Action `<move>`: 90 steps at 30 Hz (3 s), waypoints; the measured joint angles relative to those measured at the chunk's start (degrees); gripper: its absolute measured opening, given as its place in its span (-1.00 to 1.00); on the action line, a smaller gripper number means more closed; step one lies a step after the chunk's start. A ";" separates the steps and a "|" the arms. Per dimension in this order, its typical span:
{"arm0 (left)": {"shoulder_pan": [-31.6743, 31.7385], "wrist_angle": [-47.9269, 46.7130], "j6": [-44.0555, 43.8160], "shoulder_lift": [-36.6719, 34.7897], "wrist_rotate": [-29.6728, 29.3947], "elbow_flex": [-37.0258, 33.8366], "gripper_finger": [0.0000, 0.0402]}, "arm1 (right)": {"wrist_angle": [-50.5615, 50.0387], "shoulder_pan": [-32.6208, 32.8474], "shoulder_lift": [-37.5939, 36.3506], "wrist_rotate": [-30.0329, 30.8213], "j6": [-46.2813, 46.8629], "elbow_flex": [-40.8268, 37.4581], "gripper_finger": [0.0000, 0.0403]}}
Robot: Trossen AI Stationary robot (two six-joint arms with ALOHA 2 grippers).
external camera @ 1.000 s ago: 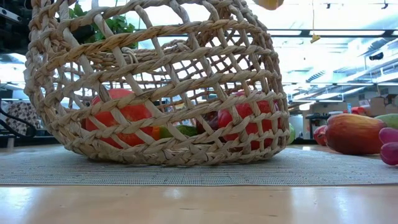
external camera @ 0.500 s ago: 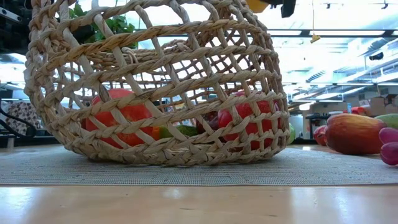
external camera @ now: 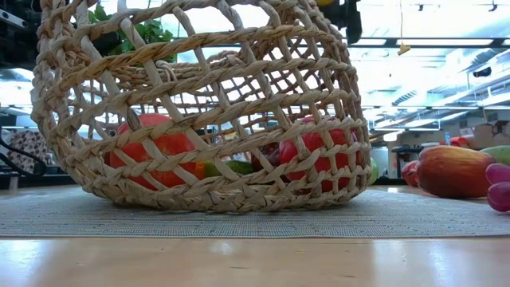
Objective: Build produce basket
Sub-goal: Put the yellow bell pepper into the brown woven basket
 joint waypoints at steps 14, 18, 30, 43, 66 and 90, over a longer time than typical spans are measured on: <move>-0.01 0.00 0.00 -0.01 -0.01 0.01 -0.85 | 12.82 -6.11 0.33 -14.64 45.73 0.02 0.47; 0.00 0.00 0.02 -0.01 0.00 0.01 -0.83 | 15.84 -8.93 0.31 -16.13 70.24 0.02 0.47; -0.02 0.00 0.00 0.00 0.01 0.01 -0.86 | 28.77 -11.58 5.70 -16.81 116.37 0.02 0.47; -0.01 0.00 0.00 0.00 0.01 -0.01 -0.86 | 41.78 -9.29 22.57 -19.90 117.71 5.55 0.47; -0.02 -0.07 0.00 -0.02 0.01 -0.01 -0.84 | -10.42 -2.43 38.37 -37.41 100.27 38.12 0.47; -0.01 -0.04 -0.01 -0.01 -0.01 0.00 -0.84 | -18.31 -2.08 45.06 -33.25 89.39 43.65 0.47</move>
